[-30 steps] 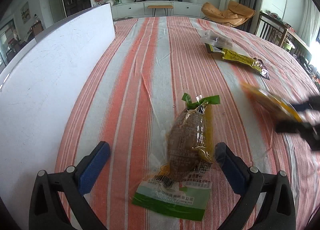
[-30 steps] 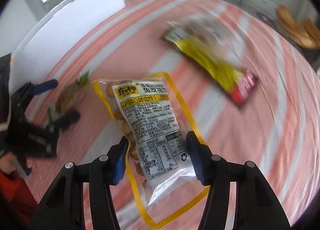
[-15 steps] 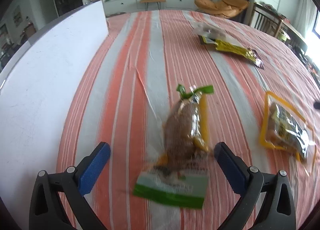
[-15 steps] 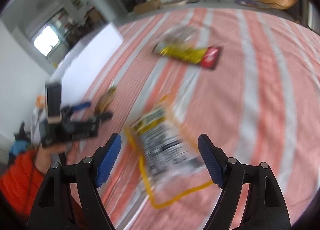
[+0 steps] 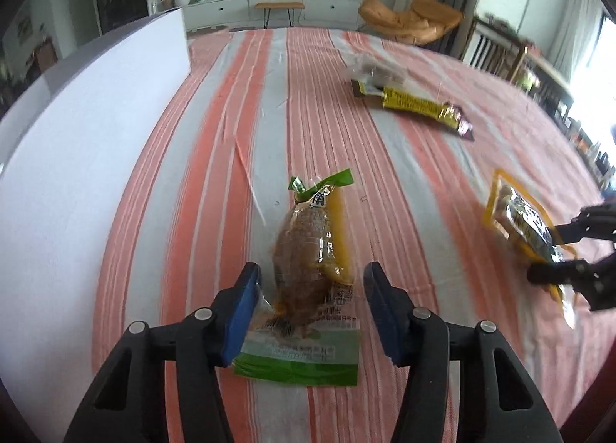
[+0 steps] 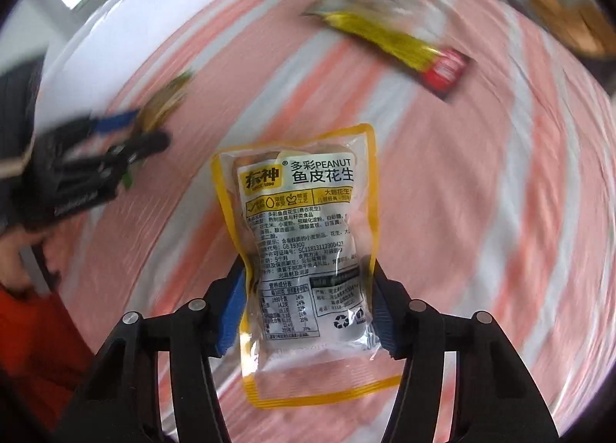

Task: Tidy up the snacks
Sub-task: 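Grasp the peanut pack with the right gripper while the left gripper grasps the green-labelled bag, then carry both packs over the white box and open both grippers to drop them, then return both grippers from the box to the table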

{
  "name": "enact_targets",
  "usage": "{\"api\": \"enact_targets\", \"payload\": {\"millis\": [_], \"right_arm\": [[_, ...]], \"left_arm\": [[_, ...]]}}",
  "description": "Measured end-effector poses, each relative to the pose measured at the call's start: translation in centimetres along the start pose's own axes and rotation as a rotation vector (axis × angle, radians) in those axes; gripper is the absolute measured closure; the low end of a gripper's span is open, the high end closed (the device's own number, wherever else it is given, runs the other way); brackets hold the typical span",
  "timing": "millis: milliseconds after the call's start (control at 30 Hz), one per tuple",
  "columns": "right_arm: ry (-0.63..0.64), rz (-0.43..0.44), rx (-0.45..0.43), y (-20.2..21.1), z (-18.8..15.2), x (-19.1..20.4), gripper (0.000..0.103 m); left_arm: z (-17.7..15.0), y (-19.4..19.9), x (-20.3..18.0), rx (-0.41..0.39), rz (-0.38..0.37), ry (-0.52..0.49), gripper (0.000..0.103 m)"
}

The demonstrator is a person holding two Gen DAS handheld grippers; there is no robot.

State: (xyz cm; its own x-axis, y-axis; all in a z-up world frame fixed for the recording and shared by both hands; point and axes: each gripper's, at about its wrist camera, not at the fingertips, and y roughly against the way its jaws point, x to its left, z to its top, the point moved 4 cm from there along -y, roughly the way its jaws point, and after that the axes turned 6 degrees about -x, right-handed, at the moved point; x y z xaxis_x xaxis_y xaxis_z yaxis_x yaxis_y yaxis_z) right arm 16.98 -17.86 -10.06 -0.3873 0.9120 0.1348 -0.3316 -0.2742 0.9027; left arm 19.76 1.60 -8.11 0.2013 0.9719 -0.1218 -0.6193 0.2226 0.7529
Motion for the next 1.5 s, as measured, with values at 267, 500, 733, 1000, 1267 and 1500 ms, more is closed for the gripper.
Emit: {"api": "enact_targets", "payload": {"millis": [267,500,733,1000,1267,1500], "right_arm": [[-0.327,0.222,-0.185,5.2,0.4,-3.5,0.045],[-0.328,0.408,-0.323,9.6,7.0,3.1,0.045],[-0.209,0.583,-0.338,10.6,14.3,14.7,0.045],[-0.055,0.587,-0.3,5.3,21.2,29.6,0.012],[0.011,0.298,-0.41,4.5,13.5,19.4,0.012],[0.004,-0.21,-0.324,1.9,0.1,1.3,0.012]], "left_arm": [[-0.4,5.1,1.7,-0.086,-0.153,0.147,0.057],[1.0,9.9,6.0,-0.175,-0.25,0.334,0.057],[2.1,19.1,14.8,-0.337,-0.11,0.394,0.057],[-0.1,22.3,26.2,-0.287,0.326,0.432,0.01],[-0.5,23.2,21.5,-0.37,0.26,0.415,0.003],[1.3,18.8,5.6,-0.306,-0.009,0.185,0.0]]}}
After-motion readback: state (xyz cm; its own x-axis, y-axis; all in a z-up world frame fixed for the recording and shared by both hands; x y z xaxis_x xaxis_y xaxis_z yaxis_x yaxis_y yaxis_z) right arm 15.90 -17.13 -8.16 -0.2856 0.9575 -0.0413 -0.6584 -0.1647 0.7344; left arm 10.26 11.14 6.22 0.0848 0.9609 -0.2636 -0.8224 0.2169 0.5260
